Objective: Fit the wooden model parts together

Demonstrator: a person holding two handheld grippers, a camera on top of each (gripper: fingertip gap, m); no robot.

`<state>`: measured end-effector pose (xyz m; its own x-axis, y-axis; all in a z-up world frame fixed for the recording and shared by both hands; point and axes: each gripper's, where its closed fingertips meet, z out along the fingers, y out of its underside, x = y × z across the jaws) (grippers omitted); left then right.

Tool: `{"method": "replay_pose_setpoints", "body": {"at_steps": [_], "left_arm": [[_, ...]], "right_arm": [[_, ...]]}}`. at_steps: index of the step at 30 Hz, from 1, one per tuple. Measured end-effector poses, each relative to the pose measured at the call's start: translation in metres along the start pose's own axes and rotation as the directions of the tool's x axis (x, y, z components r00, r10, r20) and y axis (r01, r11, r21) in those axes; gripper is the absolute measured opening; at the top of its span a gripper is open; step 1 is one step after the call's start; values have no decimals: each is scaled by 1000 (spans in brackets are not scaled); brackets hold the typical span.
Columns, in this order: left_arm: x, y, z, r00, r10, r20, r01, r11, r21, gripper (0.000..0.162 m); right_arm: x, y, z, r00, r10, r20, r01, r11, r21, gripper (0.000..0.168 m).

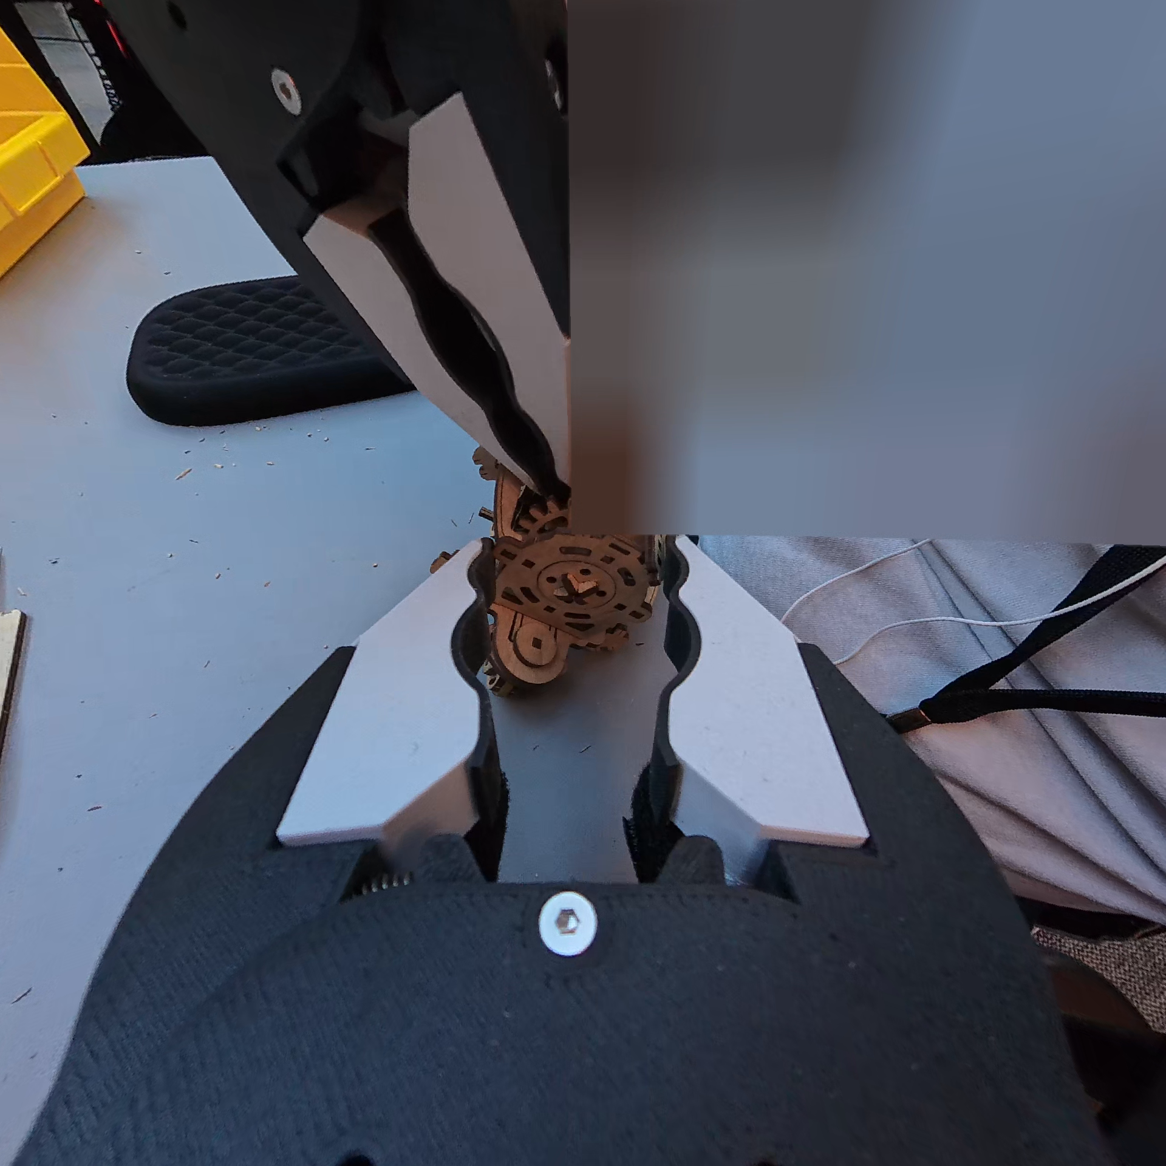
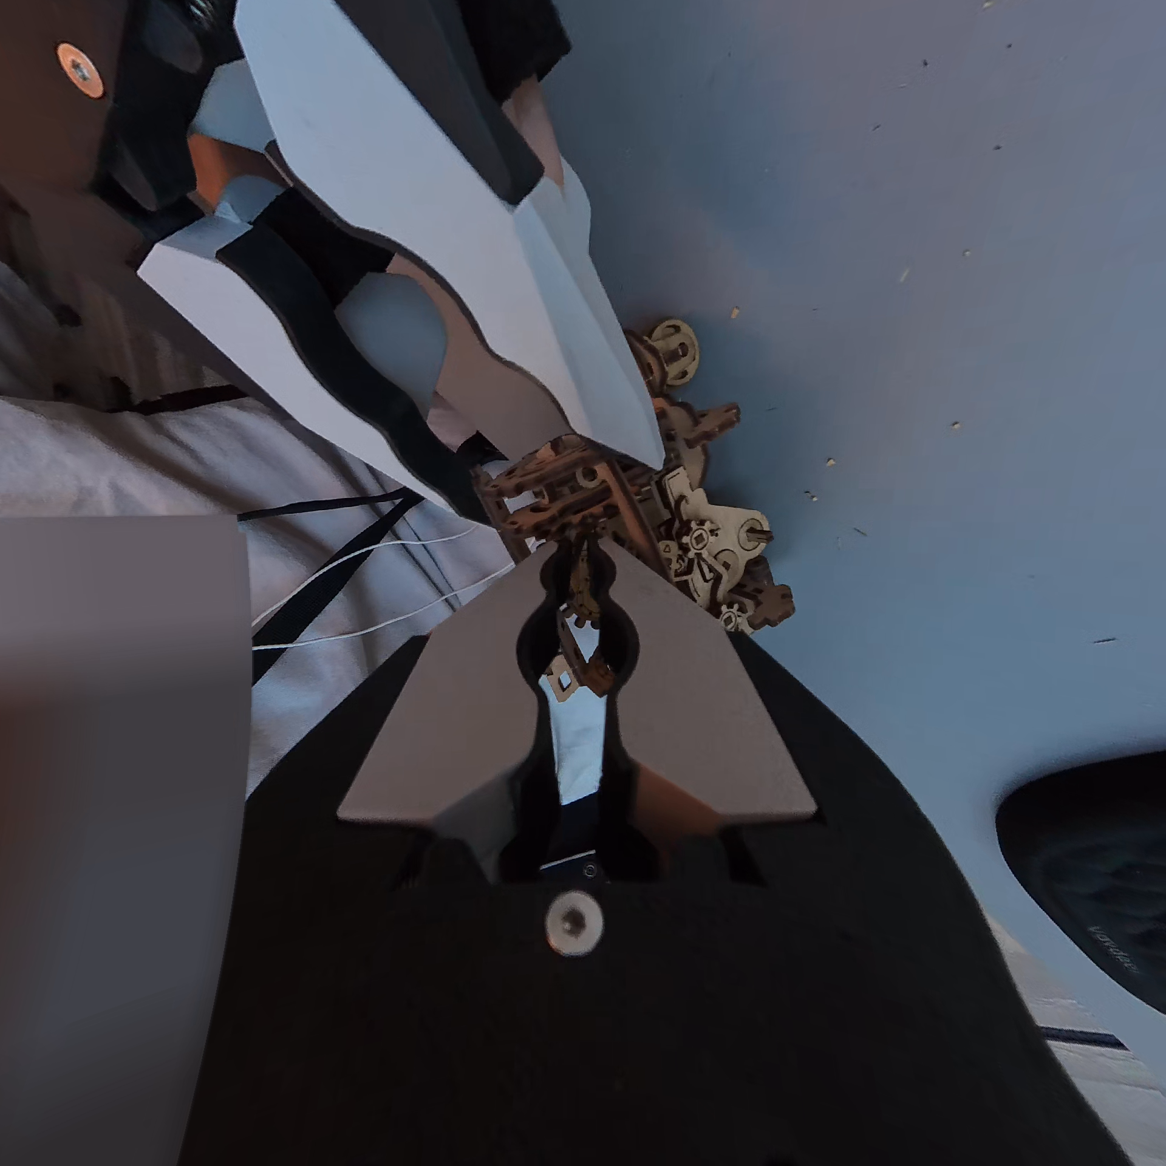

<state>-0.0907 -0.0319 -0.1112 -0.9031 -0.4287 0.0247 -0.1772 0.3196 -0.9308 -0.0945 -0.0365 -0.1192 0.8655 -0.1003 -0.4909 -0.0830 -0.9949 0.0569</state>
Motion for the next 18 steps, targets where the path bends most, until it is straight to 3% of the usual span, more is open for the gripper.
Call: {"method": "replay_pose_setpoints", "body": {"at_steps": [18], "left_arm": [[1, -1, 0, 1000, -5, -8, 5, 1000, 7, 52]], "right_arm": [[1, 5, -8, 995, -58, -80, 60, 998, 28, 15]]}}
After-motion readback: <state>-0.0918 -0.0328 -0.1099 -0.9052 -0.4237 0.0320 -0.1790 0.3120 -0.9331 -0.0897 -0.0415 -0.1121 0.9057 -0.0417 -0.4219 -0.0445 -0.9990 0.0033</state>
